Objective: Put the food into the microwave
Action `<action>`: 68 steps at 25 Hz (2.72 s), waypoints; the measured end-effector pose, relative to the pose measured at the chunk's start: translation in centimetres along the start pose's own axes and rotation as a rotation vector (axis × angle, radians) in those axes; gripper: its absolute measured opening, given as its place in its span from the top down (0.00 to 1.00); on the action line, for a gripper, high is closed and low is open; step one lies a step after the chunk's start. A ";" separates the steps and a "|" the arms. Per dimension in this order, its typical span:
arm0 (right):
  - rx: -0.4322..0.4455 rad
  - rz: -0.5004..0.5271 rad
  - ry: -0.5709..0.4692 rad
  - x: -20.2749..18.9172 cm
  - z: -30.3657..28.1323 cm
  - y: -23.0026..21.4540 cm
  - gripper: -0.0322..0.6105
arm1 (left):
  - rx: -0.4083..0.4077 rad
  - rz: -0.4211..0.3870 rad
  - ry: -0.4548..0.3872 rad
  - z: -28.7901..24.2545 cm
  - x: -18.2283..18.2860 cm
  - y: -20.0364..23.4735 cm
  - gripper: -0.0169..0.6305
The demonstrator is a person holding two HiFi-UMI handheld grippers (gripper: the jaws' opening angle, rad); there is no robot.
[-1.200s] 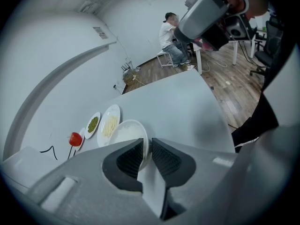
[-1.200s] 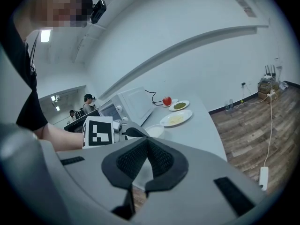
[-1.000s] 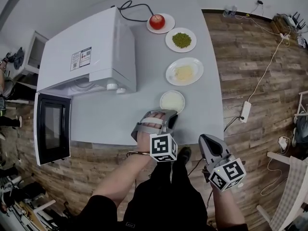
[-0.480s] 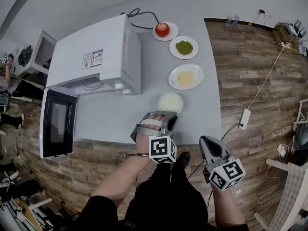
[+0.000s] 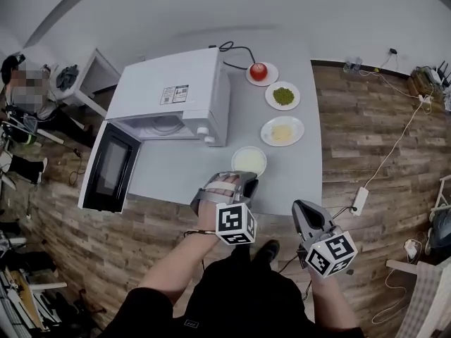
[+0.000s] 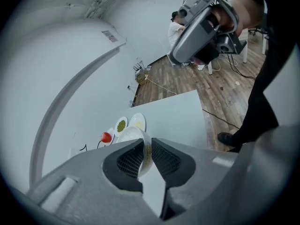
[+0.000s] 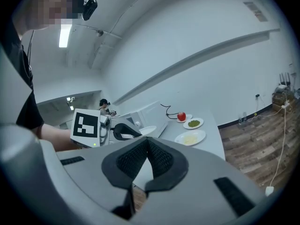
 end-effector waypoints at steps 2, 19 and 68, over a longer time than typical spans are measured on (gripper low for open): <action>0.025 0.021 -0.011 0.6 0.3 0.8 0.93 | 0.017 0.008 0.016 1.5 -0.2 0.2 0.89; 0.047 0.099 0.062 1.0 -1.9 7.6 0.93 | 0.079 0.035 0.004 11.4 -7.8 1.5 0.89; 0.160 0.119 0.144 4.6 -32.4 22.5 0.93 | 0.075 -0.016 0.087 -1.8 -35.9 11.7 0.88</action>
Point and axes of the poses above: the fingertips, and each gripper's own axes: z backward along the fingers, y to its left, x out of its top, the point moved 5 cm from there along z, backward along the fingers, and after that the axes turned 10 degrees about y, right-handed, at the moved point
